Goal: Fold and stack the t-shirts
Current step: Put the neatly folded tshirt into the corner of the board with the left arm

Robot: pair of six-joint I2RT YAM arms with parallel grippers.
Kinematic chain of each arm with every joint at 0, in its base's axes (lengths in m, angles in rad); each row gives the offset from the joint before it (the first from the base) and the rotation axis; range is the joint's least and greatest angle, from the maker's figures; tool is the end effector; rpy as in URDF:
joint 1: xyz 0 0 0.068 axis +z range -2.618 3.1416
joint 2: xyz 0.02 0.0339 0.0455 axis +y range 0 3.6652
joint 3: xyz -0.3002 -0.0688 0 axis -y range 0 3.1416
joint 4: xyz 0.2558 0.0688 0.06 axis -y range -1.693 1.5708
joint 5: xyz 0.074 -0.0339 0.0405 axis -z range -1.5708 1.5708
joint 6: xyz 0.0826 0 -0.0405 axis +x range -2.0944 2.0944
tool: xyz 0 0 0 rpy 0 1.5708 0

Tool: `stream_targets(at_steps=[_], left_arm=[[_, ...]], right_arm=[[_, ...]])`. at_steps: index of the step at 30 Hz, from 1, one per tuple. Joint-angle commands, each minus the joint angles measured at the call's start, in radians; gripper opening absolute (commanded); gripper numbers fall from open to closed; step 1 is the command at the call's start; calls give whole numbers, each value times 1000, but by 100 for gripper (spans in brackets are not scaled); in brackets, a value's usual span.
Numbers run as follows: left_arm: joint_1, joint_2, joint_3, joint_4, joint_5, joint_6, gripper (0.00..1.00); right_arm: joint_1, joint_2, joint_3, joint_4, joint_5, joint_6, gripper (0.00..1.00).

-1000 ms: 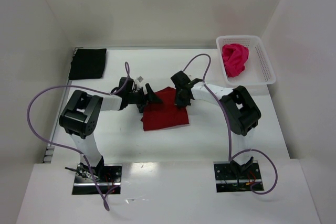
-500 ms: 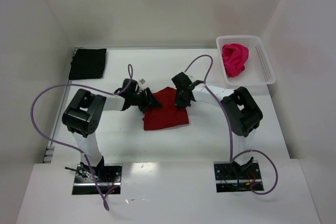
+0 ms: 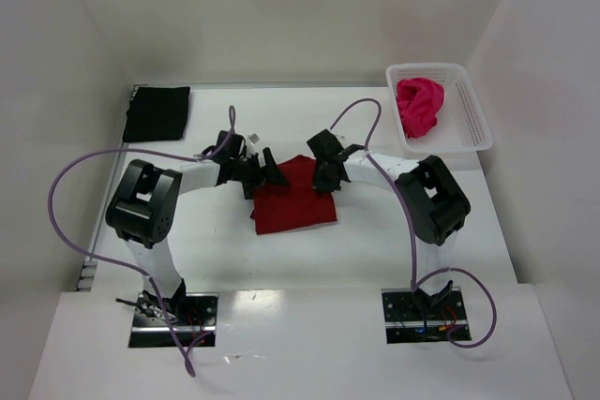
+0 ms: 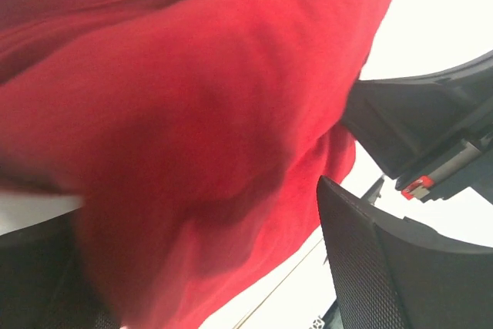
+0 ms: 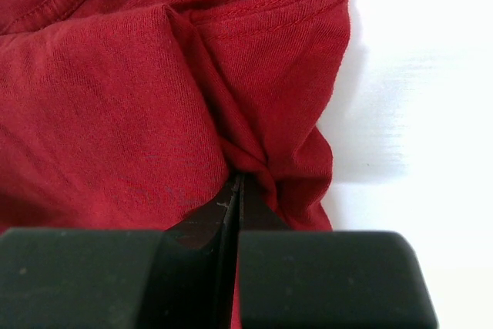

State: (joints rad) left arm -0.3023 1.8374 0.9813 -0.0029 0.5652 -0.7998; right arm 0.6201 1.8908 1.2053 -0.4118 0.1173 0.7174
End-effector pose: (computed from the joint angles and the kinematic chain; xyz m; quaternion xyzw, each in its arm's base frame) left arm 0.3744 -0.1631 0.1404 -0.1274 0.8964 -0.3979 0.1482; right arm 0.3487 0.2371 0.1441 0.0609 0.9686 0.1005 0.2190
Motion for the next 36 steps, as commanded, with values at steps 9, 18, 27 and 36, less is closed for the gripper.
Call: stream_targets(at_steps=[9,18,27,36], left_arm=[[104,46,-116,-45,-67,105,78],[114,126,-170,132,71,83,66],[114,105,-181,104,24,50,69],[114,118,-181,115,53,50,1]], right_arm=[[36,13,-44,-36,-8,19,1],[36,4,-53,-27,-18,37,1],[36,13,-44,-18,-27,37,1],[36,13,-44,-18,-18,37,1]])
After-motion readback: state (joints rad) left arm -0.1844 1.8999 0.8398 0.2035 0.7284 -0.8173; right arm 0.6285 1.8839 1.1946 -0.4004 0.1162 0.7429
